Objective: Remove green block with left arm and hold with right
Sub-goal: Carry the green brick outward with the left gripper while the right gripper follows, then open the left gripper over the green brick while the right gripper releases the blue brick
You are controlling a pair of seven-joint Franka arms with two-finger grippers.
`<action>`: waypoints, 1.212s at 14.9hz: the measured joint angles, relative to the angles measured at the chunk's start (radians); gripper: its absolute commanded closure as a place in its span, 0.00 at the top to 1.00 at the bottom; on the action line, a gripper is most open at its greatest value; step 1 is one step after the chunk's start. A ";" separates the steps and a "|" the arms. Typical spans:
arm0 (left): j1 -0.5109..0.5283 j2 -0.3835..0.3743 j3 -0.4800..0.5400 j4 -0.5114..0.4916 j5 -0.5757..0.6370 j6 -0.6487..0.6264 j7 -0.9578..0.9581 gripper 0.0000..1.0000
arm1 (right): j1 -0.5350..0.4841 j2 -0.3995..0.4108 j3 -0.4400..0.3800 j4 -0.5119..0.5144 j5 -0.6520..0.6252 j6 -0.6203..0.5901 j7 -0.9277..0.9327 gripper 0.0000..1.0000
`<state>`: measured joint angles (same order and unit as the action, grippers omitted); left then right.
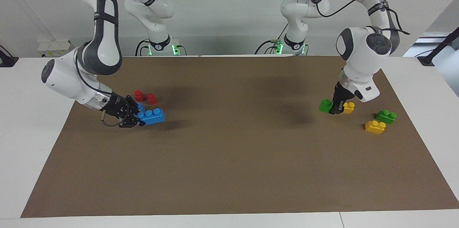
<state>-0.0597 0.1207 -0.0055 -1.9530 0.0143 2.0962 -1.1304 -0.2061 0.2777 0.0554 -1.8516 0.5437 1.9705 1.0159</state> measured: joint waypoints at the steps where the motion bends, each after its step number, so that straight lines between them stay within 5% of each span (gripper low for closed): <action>1: 0.017 0.008 0.000 -0.007 0.000 0.021 0.034 0.00 | -0.012 0.005 0.000 -0.014 0.000 0.003 -0.007 0.00; 16: 0.097 0.181 0.000 -0.015 0.000 0.246 0.215 0.00 | 0.009 0.067 0.014 -0.120 0.000 0.209 -0.008 0.00; 17: 0.103 0.188 0.000 -0.015 0.000 0.248 0.232 0.00 | 0.009 0.067 0.014 -0.127 0.000 0.214 -0.008 0.11; 18: 0.106 0.196 0.000 -0.015 0.000 0.252 0.244 0.00 | 0.009 0.067 0.014 -0.131 0.000 0.217 -0.008 0.43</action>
<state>0.0462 0.3168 -0.0052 -1.9681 0.0143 2.3485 -0.8867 -0.1968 0.3445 0.0692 -1.9826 0.5437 2.1871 1.0081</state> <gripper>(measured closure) 0.661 0.652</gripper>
